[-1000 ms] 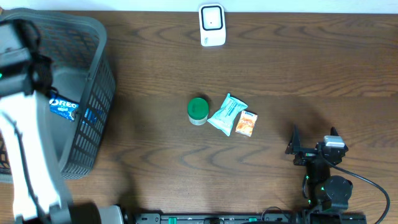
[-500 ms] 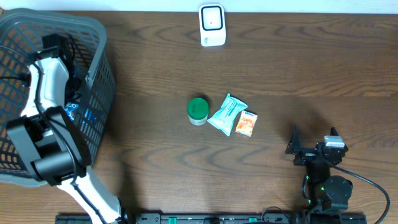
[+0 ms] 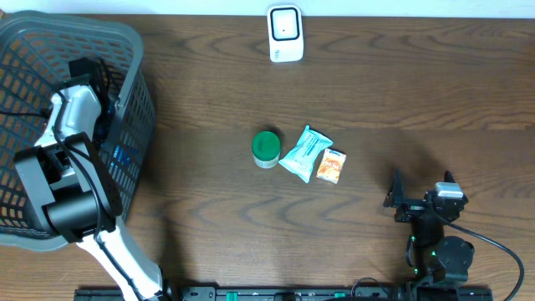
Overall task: Scan the item barcode
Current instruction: 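Reach the left gripper into the basket and grasp the blue Oreo pack, then carry the Oreo pack with the left gripper and set it left of the jar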
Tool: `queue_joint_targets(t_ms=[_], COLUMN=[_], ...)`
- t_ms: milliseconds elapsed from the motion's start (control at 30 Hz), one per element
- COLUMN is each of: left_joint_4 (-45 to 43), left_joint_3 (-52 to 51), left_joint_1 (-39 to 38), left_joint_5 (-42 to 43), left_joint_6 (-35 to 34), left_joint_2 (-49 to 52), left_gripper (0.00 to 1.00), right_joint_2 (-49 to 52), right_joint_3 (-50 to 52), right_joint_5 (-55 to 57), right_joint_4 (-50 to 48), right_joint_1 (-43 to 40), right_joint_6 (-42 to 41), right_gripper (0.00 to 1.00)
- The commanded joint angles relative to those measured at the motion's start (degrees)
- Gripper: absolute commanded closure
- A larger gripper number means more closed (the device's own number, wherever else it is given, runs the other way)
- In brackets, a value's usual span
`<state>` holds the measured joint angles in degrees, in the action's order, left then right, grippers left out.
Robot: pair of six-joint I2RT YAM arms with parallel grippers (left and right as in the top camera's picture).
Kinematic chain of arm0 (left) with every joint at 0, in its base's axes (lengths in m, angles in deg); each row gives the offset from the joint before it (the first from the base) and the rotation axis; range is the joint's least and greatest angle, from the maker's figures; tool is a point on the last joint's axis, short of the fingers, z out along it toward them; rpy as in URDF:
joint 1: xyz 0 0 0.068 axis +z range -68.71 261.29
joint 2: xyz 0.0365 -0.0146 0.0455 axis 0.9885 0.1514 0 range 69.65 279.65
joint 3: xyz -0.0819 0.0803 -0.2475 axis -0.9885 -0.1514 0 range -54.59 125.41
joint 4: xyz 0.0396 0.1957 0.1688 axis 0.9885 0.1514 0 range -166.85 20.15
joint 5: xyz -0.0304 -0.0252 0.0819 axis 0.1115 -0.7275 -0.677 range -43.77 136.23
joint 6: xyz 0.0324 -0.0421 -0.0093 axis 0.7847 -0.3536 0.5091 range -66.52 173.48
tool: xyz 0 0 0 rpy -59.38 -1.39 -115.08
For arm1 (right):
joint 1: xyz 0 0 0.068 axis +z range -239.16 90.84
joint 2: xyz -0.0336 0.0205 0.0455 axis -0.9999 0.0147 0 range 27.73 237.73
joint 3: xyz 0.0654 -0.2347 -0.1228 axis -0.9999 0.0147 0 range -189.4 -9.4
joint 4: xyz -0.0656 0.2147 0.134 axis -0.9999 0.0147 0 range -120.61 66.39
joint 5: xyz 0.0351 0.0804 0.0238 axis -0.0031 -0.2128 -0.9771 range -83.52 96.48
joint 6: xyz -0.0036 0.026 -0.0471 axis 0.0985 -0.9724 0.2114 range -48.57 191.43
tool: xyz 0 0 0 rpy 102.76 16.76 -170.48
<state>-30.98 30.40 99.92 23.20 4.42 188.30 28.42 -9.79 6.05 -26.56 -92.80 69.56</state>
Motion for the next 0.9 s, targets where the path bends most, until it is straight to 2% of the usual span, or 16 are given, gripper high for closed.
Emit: queue_joint_targets(t_ms=[0, 33, 67, 133, 300, 400, 500, 633, 733, 867], left_joint_4=[-1.9, -2.1, -2.0, -1.6, 1.6, 4.2, 4.9, 4.0, 1.8, 0.0], left_joint_3=[-6.8, -7.5, -8.0, -8.0, -6.4, -4.2, -2.1, 0.0, 0.4, 0.4], left_joint_1=[0.4, 0.4, 0.4, 0.4, 0.4, 0.4, 0.4, 0.3, 0.2, -1.3], left_joint_5=[0.7, 0.7, 0.7, 0.7, 0.4, -2.0, -3.2, -2.7, 3.3, 16.7], left_joint_6=[0.1, 0.1, 0.1, 0.4, 0.6, 1.6, 4.6, 4.9, 4.9, 4.9], left_joint_2=[1.9, 1.9, 1.9, 1.9, -1.6, -7.1, -16.2, -30.6, -41.5, -52.4], left_gripper=[0.55, 0.64, 0.81, 0.92, 0.92, 0.93, 0.93, 0.92, 0.93, 0.93], right_joint_2=[-0.3, -0.3, -0.3, -0.3, -0.3, -0.3, -0.3, -0.3, -0.3, -0.3], right_joint_3=[0.1, 0.1, 0.1, 0.1, 0.1, 0.1, 0.1, 0.1, 0.1, 0.1], right_joint_5=[0.0, 0.0, 0.0, 0.0, 0.0, 0.0, 0.0, 0.0, 0.0, 0.0], right_joint_4=[0.2, 0.2, 0.2, 0.2, 0.2, 0.2, 0.2, 0.2, 0.2, 0.2], right_joint_1=[-0.1, -0.1, -0.1, -0.1, -0.1, -0.1, -0.1, -0.1, -0.1, -0.1], right_joint_6=[0.7, 0.7, 0.7, 0.7, 0.7, 0.7, 0.7, 0.7, 0.7, 0.7], right_gripper=[0.01, 0.01, 0.01, 0.01, 0.01, 0.01, 0.01, 0.01, 0.01, 0.01])
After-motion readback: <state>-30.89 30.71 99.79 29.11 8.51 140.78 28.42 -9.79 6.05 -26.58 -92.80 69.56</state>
